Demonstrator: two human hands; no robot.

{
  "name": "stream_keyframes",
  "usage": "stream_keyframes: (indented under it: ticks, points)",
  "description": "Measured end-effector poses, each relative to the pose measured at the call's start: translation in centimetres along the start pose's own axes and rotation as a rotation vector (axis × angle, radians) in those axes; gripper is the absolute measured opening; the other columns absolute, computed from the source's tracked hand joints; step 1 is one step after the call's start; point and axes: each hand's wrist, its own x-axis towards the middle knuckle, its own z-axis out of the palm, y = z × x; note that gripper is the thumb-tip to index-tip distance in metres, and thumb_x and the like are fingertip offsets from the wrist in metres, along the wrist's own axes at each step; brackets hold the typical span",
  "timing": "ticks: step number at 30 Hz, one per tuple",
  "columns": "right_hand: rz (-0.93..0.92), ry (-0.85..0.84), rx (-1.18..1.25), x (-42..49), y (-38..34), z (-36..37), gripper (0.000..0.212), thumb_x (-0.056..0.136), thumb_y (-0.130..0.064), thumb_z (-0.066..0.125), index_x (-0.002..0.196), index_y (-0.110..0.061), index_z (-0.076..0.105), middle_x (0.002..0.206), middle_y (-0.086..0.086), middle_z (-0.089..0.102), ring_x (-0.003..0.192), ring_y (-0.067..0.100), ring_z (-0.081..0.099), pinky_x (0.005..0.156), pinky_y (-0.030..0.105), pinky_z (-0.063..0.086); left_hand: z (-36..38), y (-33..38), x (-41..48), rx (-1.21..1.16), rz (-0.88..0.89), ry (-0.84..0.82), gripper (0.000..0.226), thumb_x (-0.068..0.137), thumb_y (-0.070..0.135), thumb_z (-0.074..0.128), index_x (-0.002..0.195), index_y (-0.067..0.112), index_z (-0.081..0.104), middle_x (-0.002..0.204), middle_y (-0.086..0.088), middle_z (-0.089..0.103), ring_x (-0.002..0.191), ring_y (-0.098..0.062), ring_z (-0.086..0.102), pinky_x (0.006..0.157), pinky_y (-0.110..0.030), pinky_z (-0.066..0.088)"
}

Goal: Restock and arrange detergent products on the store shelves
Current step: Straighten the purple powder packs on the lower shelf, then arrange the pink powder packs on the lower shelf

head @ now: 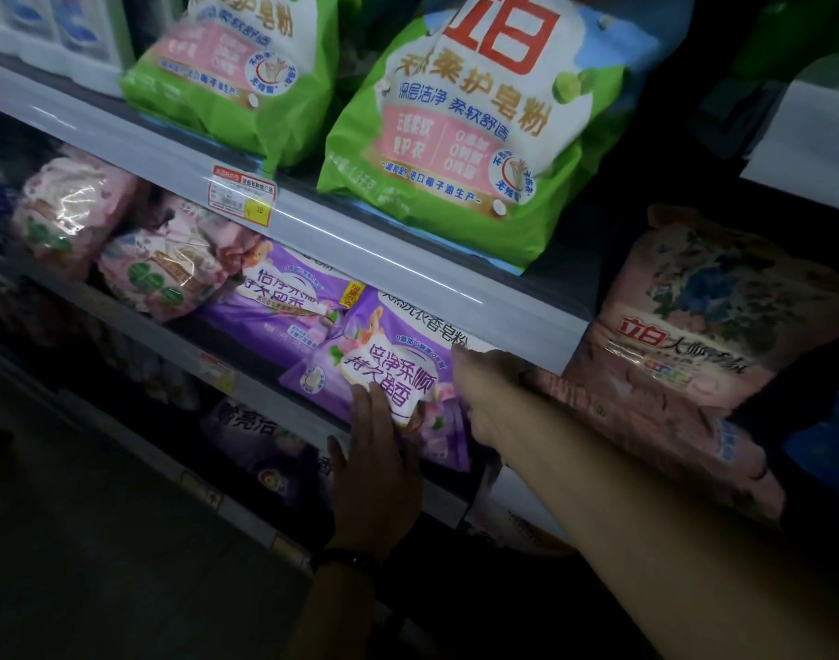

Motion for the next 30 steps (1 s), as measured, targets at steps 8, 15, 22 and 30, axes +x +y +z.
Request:
stream_keyframes:
  ticks: [8,15,22,30]
  points:
    - [-0.258,-0.093,0.024,-4.1,6.3,-2.2,0.067,0.053,-0.055,0.068,0.115,-0.031,0.062,0.111,0.003,0.074,0.102,0.031,0.073,0.094,0.057,0.058,0.4,0.0,-0.2,-0.214,-0.005,0.13,0.067,0.101,0.02,0.063,0.161,0.014,0.034,0.172,-0.011,0.022,0.159,-0.024,0.021,0.125,-0.055,0.027]
    - [-0.488,0.013,0.057,-9.9,10.5,-11.4,0.023,0.079,-0.014,0.07,0.097,-0.028,0.071,0.09,0.005,0.076,0.084,0.022,0.073,0.08,0.045,0.058,-1.0,5.2,-6.4,-0.156,0.341,0.261,0.045,0.088,0.021,0.065,0.132,0.018,0.059,0.139,-0.003,0.055,0.134,-0.028,0.052,0.111,-0.04,0.042]
    - [-0.343,0.223,0.081,-13.4,13.7,-20.5,0.019,0.071,-0.03,0.069,0.089,-0.026,0.071,0.086,-0.009,0.075,0.087,0.016,0.072,0.086,0.05,0.06,0.5,13.9,-11.5,0.062,0.654,0.011,0.047,0.085,0.037,0.067,0.127,0.017,0.063,0.135,-0.006,0.056,0.125,-0.031,0.053,0.104,-0.045,0.045]
    - [0.016,0.241,0.576,-11.6,16.9,-27.1,0.031,0.093,-0.017,0.071,0.12,-0.009,0.059,0.103,0.02,0.076,0.079,0.035,0.079,0.06,0.038,0.062,2.7,17.0,-8.2,0.496,0.73,-0.111,0.08,0.084,0.058,0.056,0.155,0.023,0.048,0.167,-0.009,0.035,0.155,-0.04,0.03,0.122,-0.057,0.031]
